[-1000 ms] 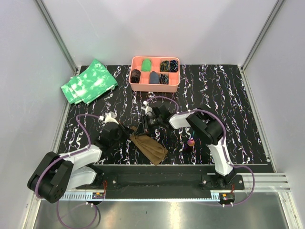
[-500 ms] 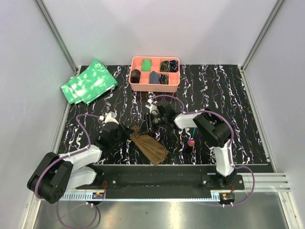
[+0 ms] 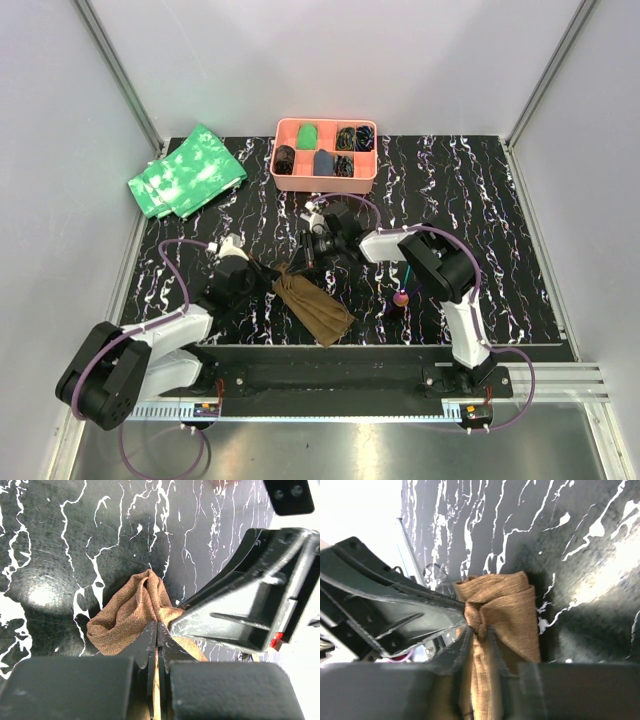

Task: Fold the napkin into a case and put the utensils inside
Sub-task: Grasp the top corner of the smaller rectangle folded napkin from the folded napkin.

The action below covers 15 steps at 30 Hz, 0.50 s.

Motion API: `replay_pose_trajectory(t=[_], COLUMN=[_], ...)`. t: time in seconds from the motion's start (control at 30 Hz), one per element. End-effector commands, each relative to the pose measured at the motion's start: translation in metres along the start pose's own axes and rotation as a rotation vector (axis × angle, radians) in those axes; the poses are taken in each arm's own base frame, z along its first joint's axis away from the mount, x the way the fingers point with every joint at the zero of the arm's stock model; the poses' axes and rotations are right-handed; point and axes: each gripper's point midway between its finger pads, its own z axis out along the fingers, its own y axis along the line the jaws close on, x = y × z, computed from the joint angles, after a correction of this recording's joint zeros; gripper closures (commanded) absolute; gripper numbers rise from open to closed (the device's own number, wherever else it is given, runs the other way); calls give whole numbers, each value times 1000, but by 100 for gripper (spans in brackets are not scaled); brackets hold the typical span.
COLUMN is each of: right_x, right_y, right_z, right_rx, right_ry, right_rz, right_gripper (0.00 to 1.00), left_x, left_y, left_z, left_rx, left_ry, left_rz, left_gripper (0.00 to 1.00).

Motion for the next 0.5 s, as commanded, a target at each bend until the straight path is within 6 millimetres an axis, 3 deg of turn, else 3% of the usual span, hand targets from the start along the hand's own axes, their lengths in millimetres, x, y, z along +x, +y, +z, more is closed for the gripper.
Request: replay_pose_trajectory(t=[0.0, 0.23, 0.33, 0.47], right_x=[0, 19, 22, 27], right_y=[5, 17, 27, 19], right_z=[5, 9, 18, 30], right_rx=[-37, -81, -115, -108], right_ry=[20, 61, 89, 110], right_rz=[-20, -8, -16, 7], right_gripper=[90, 96, 96, 95], left_x=[-12, -29, -16, -13], left_y=[-19, -37, -40, -37], left_z=[-3, 4, 9, 5], left_rx=[75, 87, 109, 129], left_ry=[-39, -65, -2, -6], left_rz=[20, 63, 47, 52], left_gripper=[100, 100, 100, 100])
